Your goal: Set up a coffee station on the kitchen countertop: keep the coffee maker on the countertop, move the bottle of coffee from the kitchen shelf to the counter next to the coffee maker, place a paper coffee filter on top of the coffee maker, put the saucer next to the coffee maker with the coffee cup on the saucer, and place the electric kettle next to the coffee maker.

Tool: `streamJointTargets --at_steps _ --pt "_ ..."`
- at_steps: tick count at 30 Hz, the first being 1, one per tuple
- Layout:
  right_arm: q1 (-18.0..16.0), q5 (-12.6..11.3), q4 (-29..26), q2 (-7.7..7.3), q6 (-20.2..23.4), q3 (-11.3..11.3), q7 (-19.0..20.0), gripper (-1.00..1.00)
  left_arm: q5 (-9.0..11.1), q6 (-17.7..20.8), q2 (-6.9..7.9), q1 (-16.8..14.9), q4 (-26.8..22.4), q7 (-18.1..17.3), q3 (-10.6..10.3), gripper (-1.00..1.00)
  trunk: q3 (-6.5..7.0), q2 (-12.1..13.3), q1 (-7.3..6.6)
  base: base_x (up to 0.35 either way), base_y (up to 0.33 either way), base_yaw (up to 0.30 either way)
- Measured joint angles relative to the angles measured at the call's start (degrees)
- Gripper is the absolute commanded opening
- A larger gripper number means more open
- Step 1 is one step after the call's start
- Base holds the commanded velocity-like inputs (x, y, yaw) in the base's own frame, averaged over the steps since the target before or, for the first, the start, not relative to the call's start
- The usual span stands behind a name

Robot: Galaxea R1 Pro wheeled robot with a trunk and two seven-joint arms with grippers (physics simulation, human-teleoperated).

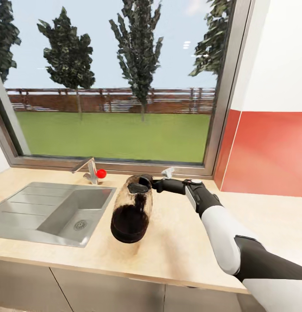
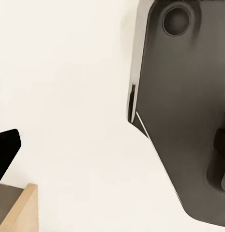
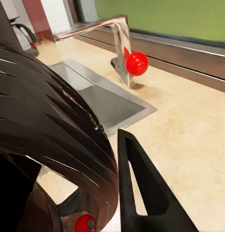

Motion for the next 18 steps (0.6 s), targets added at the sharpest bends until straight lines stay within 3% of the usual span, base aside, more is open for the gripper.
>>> streamJointTargets --at_steps 18 --pt "-0.03 0.00 0.05 0.00 0.00 0.00 0.01 -1.00 0.00 0.00 0.00 -0.02 0.00 0.00 0.03 1.00 1.15 -0.07 0.01 0.000 0.311 0.190"
